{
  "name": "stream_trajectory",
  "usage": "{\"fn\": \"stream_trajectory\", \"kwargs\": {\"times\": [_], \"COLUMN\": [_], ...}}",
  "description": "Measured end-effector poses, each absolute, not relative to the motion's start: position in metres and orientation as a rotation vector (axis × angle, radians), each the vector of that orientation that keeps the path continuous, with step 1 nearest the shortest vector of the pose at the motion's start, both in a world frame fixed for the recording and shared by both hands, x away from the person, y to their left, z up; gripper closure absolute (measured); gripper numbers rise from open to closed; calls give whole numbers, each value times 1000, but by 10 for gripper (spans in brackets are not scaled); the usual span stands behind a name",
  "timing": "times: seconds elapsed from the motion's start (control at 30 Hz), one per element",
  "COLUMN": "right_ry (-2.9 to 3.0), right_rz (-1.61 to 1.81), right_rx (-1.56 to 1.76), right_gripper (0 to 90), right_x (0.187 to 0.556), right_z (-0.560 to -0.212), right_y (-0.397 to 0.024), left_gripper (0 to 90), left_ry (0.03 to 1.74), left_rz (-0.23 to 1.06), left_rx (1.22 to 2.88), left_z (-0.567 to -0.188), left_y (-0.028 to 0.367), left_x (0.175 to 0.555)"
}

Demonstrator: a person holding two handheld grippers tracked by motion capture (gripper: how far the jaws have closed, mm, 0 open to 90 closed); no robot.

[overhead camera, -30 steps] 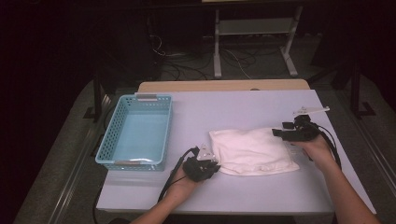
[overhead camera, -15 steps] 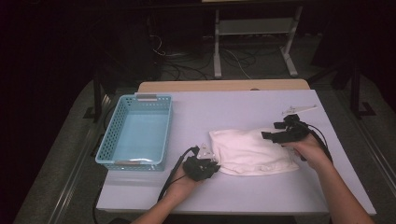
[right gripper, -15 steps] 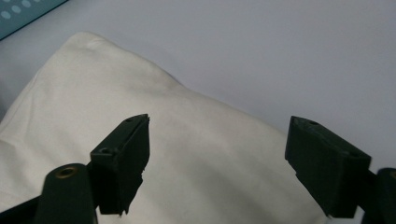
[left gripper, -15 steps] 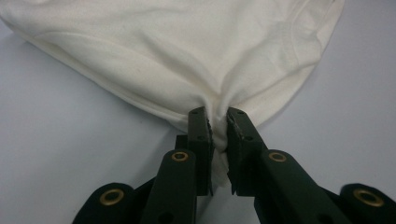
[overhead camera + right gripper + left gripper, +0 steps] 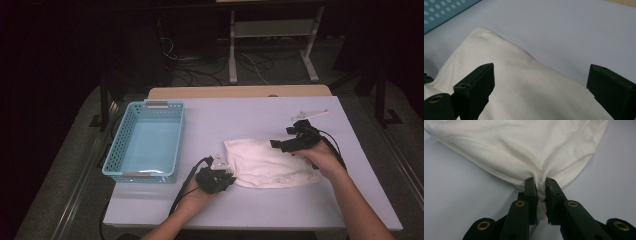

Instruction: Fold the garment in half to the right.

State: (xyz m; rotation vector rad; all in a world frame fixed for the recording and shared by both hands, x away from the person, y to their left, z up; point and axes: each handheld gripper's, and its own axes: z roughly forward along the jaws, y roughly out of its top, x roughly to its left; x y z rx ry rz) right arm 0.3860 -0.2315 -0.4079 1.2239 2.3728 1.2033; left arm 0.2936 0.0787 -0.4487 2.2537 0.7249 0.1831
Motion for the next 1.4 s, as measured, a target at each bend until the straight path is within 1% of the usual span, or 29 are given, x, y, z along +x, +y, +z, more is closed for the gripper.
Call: {"fn": "stream_trajectory", "kwargs": {"times": [0.47, 1.13, 1.4], "right_ry": [2436, 2538, 2596], "right_rz": [1244, 1208, 1178], "right_rx": [1144, 1070, 1036], "right_gripper": [77, 142, 271], "right_x": [395, 413, 423], "right_z": [-400, -406, -409], "right_y": [-194, -136, -111], "left_gripper": [794, 793, 793], "left_ry": [727, 725, 723], "left_rz": [181, 190, 195], "left_rx": [2255, 2255, 2256], "left_z": [-448, -448, -449], "left_y": [78, 78, 78], "left_x": [294, 293, 293]}}
